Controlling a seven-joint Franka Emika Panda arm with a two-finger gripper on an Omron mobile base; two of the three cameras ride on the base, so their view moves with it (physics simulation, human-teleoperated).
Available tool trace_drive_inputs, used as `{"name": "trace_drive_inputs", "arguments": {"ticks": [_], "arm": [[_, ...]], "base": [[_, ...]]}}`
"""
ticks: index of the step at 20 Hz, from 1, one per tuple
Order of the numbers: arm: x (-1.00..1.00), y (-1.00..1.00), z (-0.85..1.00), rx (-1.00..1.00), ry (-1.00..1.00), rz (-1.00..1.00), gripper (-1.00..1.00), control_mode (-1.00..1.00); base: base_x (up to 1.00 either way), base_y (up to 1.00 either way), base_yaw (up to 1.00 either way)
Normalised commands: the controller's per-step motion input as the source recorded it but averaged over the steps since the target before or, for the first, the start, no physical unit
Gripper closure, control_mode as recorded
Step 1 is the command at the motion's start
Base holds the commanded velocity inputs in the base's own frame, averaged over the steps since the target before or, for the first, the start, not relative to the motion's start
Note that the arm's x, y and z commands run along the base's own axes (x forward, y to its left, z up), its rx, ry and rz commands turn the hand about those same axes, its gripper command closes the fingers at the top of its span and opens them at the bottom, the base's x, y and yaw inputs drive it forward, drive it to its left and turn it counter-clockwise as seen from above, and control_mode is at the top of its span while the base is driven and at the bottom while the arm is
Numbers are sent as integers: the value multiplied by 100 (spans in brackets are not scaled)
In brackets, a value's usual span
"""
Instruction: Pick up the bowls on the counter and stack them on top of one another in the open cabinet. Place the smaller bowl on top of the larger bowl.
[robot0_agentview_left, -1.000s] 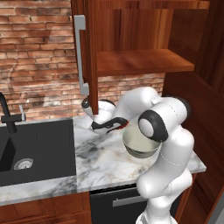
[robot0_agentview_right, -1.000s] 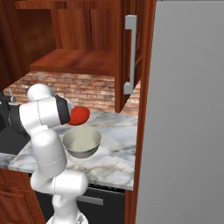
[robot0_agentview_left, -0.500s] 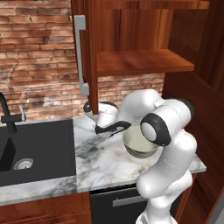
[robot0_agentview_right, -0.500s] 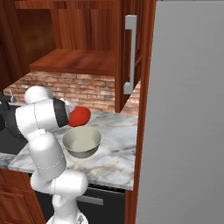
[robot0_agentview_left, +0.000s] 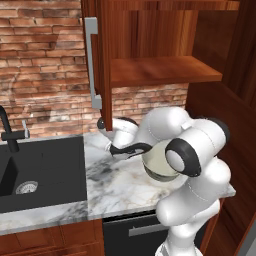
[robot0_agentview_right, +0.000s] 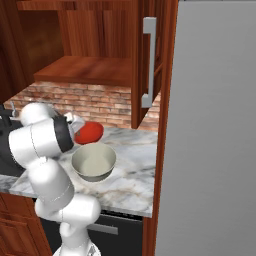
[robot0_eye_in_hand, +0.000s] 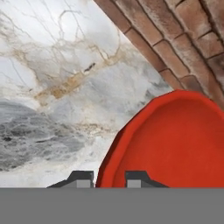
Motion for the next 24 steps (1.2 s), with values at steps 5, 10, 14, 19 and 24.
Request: {"name": "trace_drive_inputs", "arguments": {"ticks": [5, 10, 14, 19, 24], "arm": [[-2, 0, 36, 0, 0, 0, 100, -100], [-2, 0, 31, 0, 0, 0, 100, -100], [-12, 0, 23, 0, 0, 0, 100, -100], [-22, -4, 14, 0, 0, 0, 100, -100], [-27, -12, 14, 0, 0, 0, 100, -100]], "base": [[0, 0, 0], [0, 0, 0], [0, 0, 0], [0, 0, 0], [0, 0, 0]]}}
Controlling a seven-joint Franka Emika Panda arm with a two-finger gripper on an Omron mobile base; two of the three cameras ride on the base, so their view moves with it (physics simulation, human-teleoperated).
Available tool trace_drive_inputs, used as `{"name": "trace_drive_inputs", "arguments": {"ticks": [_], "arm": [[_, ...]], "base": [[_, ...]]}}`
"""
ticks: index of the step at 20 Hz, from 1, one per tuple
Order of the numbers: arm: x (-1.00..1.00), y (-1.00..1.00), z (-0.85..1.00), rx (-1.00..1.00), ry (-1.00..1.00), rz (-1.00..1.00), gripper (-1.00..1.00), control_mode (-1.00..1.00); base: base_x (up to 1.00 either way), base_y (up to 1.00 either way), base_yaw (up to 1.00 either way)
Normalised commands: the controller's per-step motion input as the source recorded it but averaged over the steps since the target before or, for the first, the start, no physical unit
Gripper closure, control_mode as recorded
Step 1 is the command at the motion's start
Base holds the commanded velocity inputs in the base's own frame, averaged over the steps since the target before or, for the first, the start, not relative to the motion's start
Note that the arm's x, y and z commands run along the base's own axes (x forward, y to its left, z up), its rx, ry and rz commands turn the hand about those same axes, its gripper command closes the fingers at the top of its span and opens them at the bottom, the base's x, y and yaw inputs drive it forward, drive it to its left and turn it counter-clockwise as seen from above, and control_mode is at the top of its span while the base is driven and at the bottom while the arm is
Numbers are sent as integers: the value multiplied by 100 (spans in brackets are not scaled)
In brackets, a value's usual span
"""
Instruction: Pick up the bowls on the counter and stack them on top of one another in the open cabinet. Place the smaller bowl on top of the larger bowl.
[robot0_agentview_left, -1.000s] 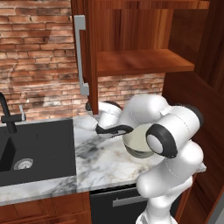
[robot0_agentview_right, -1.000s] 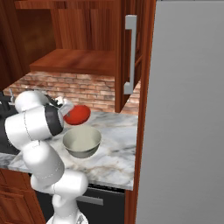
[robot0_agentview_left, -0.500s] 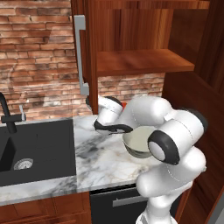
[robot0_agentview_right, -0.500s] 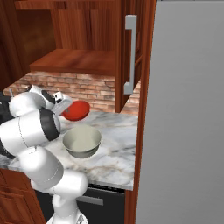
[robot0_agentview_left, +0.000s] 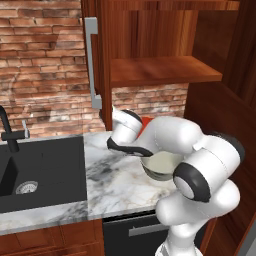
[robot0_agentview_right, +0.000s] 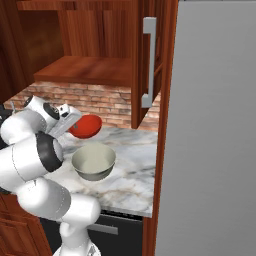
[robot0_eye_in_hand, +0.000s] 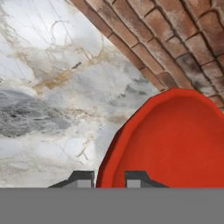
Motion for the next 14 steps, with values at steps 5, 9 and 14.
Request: {"name": "trace_drive_inputs", "arguments": {"ticks": [5, 9, 14], "arm": [[-29, -18, 14, 0, 0, 0, 100, -100], [-23, -16, 13, 0, 0, 0, 100, -100], [-21, -13, 17, 0, 0, 0, 100, -100]], "base": [[0, 0, 0], [0, 0, 0], [0, 0, 0]]}}
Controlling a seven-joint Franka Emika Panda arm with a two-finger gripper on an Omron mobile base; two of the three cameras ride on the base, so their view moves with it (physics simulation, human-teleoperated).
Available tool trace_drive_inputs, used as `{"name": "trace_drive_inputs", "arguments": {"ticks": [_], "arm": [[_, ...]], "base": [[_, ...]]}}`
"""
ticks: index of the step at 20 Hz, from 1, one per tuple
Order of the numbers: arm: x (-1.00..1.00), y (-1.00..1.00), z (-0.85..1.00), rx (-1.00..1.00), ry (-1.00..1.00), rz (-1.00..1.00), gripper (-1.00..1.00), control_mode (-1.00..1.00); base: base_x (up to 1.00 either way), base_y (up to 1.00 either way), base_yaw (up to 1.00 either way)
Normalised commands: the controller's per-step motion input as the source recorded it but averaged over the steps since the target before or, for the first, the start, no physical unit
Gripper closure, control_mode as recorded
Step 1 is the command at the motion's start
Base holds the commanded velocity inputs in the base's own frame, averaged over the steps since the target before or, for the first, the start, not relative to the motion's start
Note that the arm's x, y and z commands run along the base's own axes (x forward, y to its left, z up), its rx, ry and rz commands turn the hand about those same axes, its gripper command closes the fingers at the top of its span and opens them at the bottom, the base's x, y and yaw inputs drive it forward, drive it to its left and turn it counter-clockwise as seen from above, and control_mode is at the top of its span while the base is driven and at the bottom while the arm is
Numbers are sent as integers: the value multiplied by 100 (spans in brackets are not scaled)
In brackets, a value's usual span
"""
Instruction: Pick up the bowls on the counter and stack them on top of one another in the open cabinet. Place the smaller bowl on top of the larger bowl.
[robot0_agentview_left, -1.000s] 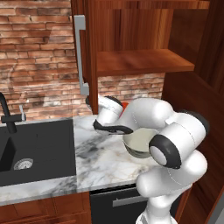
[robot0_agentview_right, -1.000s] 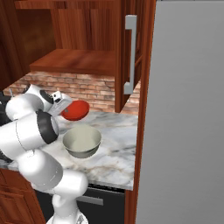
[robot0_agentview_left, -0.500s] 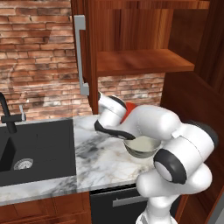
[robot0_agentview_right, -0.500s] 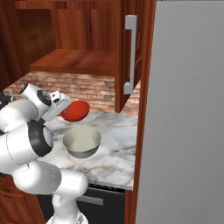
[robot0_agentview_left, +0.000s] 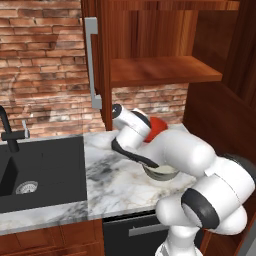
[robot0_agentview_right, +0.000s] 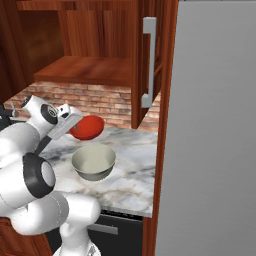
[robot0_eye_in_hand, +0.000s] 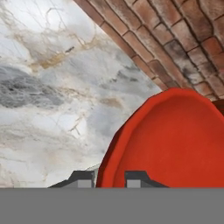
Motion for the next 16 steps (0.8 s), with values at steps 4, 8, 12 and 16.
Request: {"name": "trace_drive_inputs", "arguments": {"ticks": [4, 8, 12, 16], "arm": [[-34, -11, 9, 0, 3, 0, 100, -100], [-40, -2, 1, 0, 3, 0, 100, -100], [-32, 0, 0, 0, 4, 2, 100, -100], [-13, 0, 10, 0, 1, 6, 100, -100]], "base": [[0, 0, 0], [0, 0, 0], [0, 0, 0], [0, 0, 0]]}}
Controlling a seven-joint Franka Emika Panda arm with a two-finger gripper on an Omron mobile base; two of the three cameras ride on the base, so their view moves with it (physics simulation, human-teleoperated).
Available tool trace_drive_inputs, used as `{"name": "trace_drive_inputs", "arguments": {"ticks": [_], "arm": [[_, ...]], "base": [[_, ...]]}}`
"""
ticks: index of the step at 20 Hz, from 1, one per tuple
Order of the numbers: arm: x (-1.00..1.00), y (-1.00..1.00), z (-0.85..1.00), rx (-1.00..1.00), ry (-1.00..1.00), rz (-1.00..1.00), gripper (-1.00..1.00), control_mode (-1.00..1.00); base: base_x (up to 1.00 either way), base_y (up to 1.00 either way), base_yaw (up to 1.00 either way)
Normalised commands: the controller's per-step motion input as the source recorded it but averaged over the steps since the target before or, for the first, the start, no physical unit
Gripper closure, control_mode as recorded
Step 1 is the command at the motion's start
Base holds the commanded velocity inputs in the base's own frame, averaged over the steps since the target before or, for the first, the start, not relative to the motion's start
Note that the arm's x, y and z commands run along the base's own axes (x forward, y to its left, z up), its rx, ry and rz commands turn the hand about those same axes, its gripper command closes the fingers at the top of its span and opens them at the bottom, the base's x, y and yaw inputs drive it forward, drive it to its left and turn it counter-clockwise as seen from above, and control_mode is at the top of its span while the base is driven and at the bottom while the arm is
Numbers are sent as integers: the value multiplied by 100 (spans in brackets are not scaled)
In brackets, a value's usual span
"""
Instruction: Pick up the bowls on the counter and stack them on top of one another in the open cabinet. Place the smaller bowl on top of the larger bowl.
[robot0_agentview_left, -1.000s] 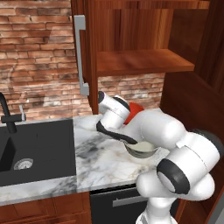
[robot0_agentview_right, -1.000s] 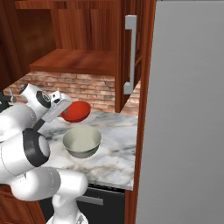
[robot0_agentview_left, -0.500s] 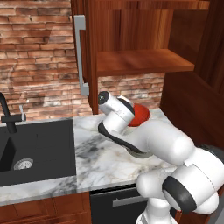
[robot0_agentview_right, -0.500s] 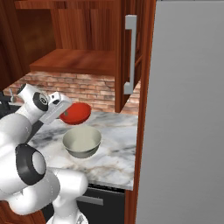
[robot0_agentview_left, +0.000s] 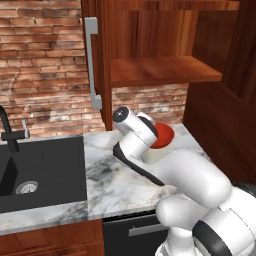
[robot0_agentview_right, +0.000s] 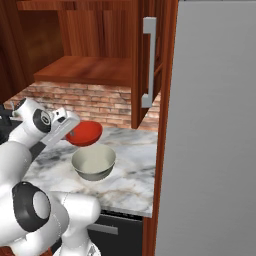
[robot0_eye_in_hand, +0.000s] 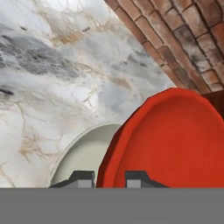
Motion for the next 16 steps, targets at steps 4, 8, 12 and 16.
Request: {"name": "trace_drive_inputs", "arguments": {"ticks": [4, 8, 12, 16], "arm": [[-14, -6, 10, 0, 0, 7, 100, -100], [-23, -9, 3, 0, 0, 7, 100, -100], [-37, -10, 0, 0, 2, 4, 100, -100], [-42, -11, 0, 0, 3, 3, 100, -100]], "base": [[0, 0, 0], [0, 0, 0], [0, 0, 0], [0, 0, 0]]}}
